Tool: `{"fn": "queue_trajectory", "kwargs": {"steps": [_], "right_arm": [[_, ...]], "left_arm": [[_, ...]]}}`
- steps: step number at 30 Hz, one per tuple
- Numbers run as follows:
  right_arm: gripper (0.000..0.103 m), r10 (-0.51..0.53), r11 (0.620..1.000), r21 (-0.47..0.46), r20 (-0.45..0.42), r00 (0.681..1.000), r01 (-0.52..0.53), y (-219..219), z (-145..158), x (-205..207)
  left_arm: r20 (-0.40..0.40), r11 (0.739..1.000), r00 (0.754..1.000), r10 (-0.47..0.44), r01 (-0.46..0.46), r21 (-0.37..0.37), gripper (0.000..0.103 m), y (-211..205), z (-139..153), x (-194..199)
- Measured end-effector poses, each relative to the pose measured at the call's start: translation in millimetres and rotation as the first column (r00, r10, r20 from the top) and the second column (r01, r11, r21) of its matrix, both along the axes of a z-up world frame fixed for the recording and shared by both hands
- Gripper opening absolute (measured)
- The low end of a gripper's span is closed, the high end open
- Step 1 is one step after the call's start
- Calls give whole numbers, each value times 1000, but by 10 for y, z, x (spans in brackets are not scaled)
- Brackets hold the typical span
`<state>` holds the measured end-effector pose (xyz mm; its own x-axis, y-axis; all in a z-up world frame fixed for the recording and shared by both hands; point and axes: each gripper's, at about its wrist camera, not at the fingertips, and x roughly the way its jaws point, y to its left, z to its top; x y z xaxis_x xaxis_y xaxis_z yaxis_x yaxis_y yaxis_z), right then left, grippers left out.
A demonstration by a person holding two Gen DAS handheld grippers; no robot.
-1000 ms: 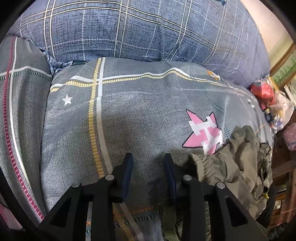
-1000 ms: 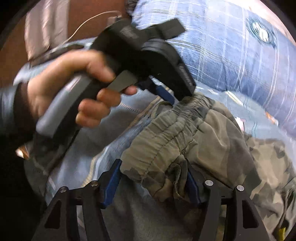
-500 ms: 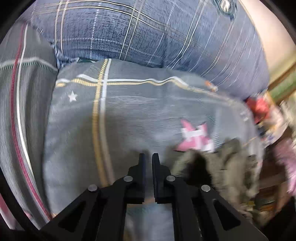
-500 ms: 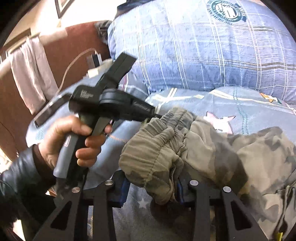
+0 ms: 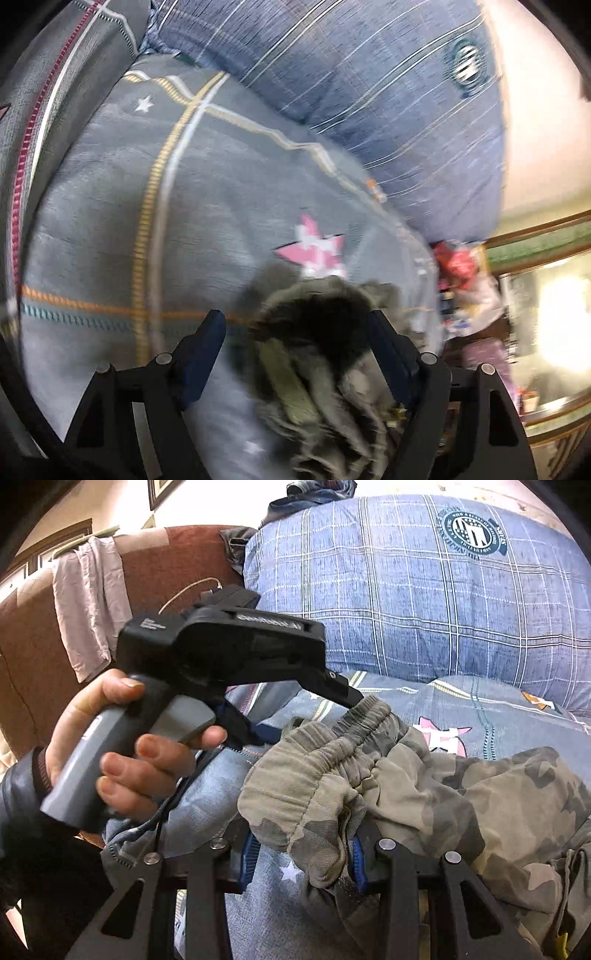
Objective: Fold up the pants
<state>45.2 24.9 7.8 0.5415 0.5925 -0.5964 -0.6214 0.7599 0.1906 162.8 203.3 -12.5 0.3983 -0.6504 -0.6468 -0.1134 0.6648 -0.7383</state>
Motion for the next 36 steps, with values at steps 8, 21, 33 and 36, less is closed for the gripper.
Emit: {"fn": "queue_trajectory", "kwargs": {"steps": [8,21,33,36], "right_arm": [[42,10,999,35,37,999,-11,-138,196,-146],[36,-110,936,336,-20,994,110,-1435,773,-270],[36,-353,803,409,-258,899,433,-2894,256,-301],[36,-379,763,380,-392,838,523,-3075,-108,-200]], "left_arm": [[-51,991,996,-71,76,106,39,-545,12,-23],[176,936,944,-279,227,268,23,-1952,1228,-14],[38,768,837,-546,481,424,26,-3760,545,394],[-29,753,833,-552,514,410,28,-3842,332,486]]}}
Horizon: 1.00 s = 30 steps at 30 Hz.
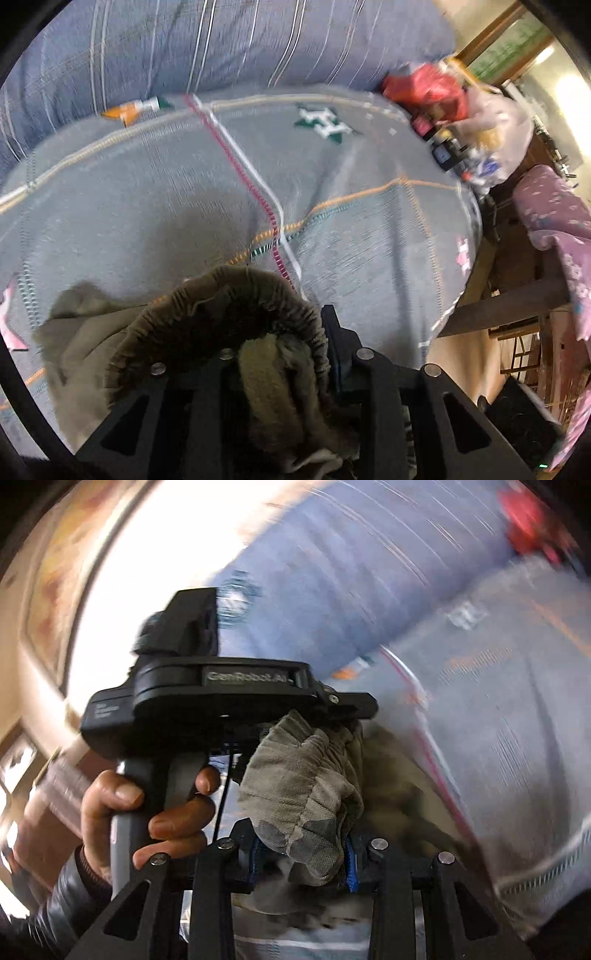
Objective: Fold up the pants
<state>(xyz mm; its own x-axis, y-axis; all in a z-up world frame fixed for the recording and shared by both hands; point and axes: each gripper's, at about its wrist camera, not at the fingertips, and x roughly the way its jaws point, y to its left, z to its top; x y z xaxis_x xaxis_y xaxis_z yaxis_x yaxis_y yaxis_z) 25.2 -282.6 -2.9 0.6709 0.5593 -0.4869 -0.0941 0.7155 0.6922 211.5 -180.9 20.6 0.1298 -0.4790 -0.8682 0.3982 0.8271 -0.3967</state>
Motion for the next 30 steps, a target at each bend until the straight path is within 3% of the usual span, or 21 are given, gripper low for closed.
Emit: {"fn": "queue_trajectory", "kwargs": {"steps": [3,5,7,9,11,12,17,19,22,27,29,30], "right_arm": [[37,-19,999,31,-76,997,22,-106,-257,8],[41,-23,999,26,-78,997,25,-158,-228,-18],[50,-48,999,-21,-72,996,47,-191,-110,-82],[68,-88,994,-66,-43,995,85,-237,0,-167],[68,-100,990,-103,-46,994,95,-275,74,-228],[68,-110,987,-121,-29,994,106,-295,125,-282],[68,-64,978,-193,85,994,79,-124,441,-343],[68,-35,974,-217,120,992,60,-40,538,-396],[68,68,971,-237,176,982,-25,124,725,-337],[68,205,943,-287,93,974,-171,434,591,224],[67,223,920,-338,36,974,-198,538,421,451],[60,221,910,-362,6,975,-204,585,340,541]], "left_arm": [[13,994,999,-43,44,-101,28,131,265,32],[82,984,994,-73,85,-155,29,342,588,-32],[135,980,989,-53,78,-185,44,539,772,-107],[128,982,991,-28,51,-182,47,745,861,-194],[162,980,987,-3,35,-196,49,915,908,-345],[180,974,984,6,34,-223,56,997,907,-429],[137,980,989,48,-20,-196,57,873,803,-365],[164,979,985,52,-18,-202,57,833,897,-358],[221,988,973,65,-31,-153,57,913,962,-438],[312,987,936,162,-153,-53,57,1423,643,-1034],[310,986,936,169,-162,-47,57,1491,427,-1251],[299,987,941,160,-156,-37,57,1468,292,-1330]]}}
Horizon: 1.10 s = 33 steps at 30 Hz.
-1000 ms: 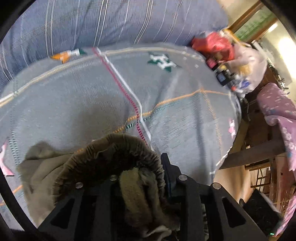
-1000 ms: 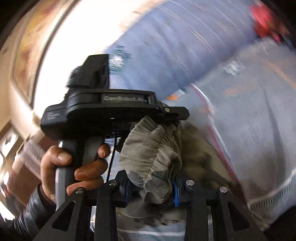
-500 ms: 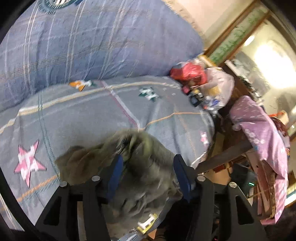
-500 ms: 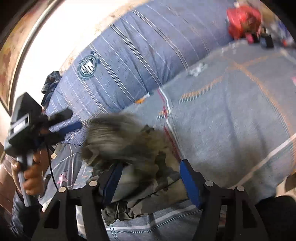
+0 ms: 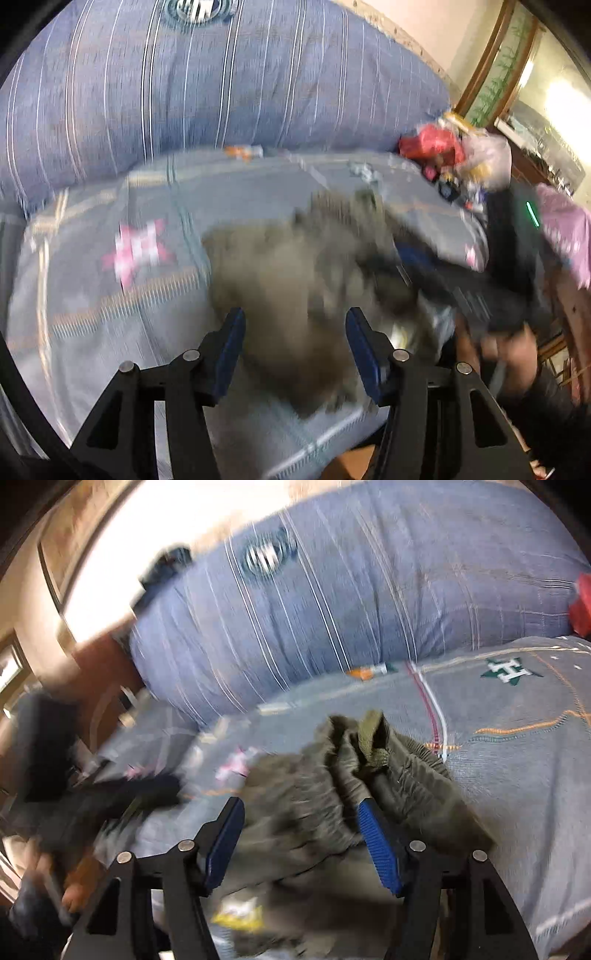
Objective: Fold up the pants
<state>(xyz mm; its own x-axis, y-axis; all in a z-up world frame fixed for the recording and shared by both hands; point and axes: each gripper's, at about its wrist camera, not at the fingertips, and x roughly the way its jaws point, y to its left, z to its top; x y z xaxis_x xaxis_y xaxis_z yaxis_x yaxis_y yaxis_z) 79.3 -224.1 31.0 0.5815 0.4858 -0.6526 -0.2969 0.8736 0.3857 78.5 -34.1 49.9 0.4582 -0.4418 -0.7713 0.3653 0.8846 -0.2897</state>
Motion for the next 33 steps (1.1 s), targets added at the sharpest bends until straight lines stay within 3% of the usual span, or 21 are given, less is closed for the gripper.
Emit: {"fn": "queue_trajectory", "kwargs": {"steps": [1,3,4,5,7,10,12,14,18,21,24,27,29,33], "right_arm": [[51,-8,999,-34,-20,1000,7,42,-63,78],[13,-7,1000,-19,-21,1000,6,50,-38,116],[10,-11,1000,-1,-2,1000,11,7,17,72],[10,-16,1000,19,29,999,16,-14,123,11],[9,-21,998,54,99,995,16,-93,362,-182],[9,-52,996,86,150,987,39,-183,584,-456],[9,-103,990,114,159,982,85,-334,574,-701],[9,-148,984,122,113,983,134,-463,404,-791],[9,-218,969,98,-85,972,226,-636,-247,-691],[9,-230,966,92,-112,967,241,-661,-449,-668],[10,-209,975,61,-101,973,216,-625,-374,-655],[11,-199,977,53,-106,974,206,-647,-166,-716],[12,-195,979,40,-57,979,198,-636,41,-772],[15,-187,982,-9,35,982,187,-546,330,-725]], "left_arm": [[-8,1000,1000,-9,9,16,57,-52,-111,-41],[-25,998,999,-33,35,57,54,-197,-316,-69],[-30,997,999,-35,37,65,42,-237,-350,-61],[-22,997,999,-35,36,74,35,-264,-371,-60],[20,997,999,-37,36,69,9,-263,-292,-71],[83,998,995,-58,57,15,8,-176,-83,-153],[128,995,987,-96,97,-4,8,-176,27,-264],[116,990,984,-136,138,-11,8,-241,-36,-325],[47,983,983,-176,173,59,8,-429,-442,-357],[43,987,986,-161,160,25,9,-348,-483,-356],[29,989,988,-149,149,-11,9,-199,-337,-340],[76,986,984,-164,166,-25,9,-90,-96,-494],[122,984,977,-177,180,-14,9,-88,58,-575],[146,980,969,-198,200,5,9,-227,88,-512]]}}
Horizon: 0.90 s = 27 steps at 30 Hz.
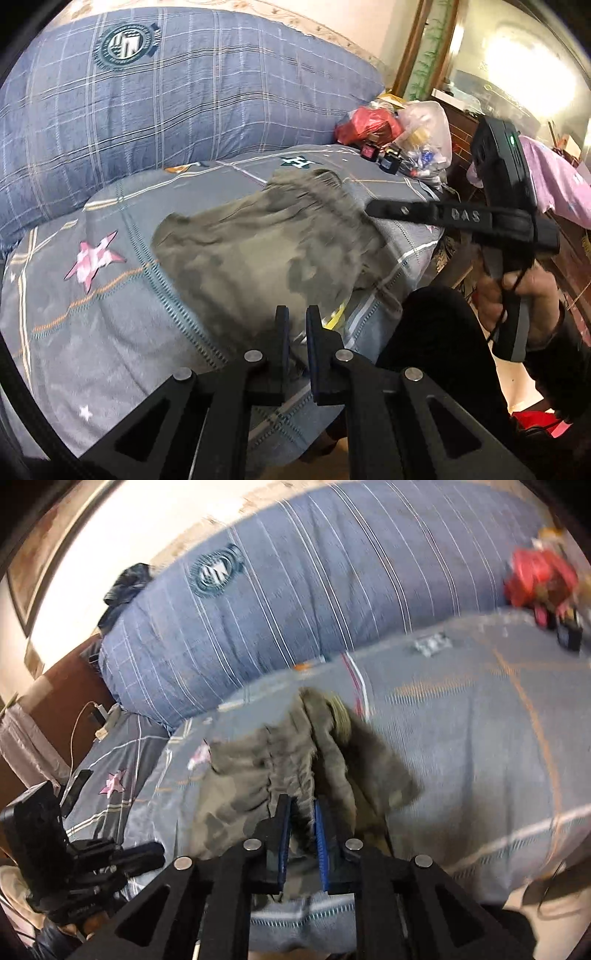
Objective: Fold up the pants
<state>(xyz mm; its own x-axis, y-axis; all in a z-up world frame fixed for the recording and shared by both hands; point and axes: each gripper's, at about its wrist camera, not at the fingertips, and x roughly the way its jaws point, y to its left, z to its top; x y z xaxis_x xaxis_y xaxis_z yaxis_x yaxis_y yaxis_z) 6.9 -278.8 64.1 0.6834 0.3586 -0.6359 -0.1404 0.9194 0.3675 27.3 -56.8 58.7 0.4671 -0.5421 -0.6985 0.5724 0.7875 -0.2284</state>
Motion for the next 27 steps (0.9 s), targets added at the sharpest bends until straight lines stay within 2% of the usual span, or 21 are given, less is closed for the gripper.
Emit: {"fn": "queue_trajectory", "kwargs": {"steps": [2,6,11,15,17,20,25,26,27], "right_arm": [[15,-23,999,-31,-10,1000,23,23,12,79],[15,-41,998,38,-38,998,43,-17,-37,173],[15,-29,1000,10,-57,998,29,82,-143,305],[15,-27,1000,2,-63,998,27,85,-219,326],[15,-21,1000,6,-51,998,21,77,-211,305],[15,-6,1000,17,-13,1000,7,65,-165,236],[15,18,995,99,126,992,-30,-71,9,66],[20,18,994,105,171,985,-36,-108,82,21],[37,17,993,110,191,981,-39,-129,130,2]], "left_arm": [[-12,1000,1000,16,-15,19,9,-80,-71,120],[-93,1000,996,6,-5,16,9,-180,-298,268],[-124,999,992,-14,20,49,9,-305,-490,214],[-176,1000,984,-4,2,-14,9,-203,-553,271],[-178,1000,984,-5,1,-21,9,-187,-560,269],[-174,1000,985,-5,2,-21,9,-211,-565,275],[-187,999,982,-8,1,-35,9,-192,-559,293],[-189,999,982,-8,1,-35,9,-193,-556,295],[-188,999,982,-8,2,-33,9,-195,-550,296]]}}
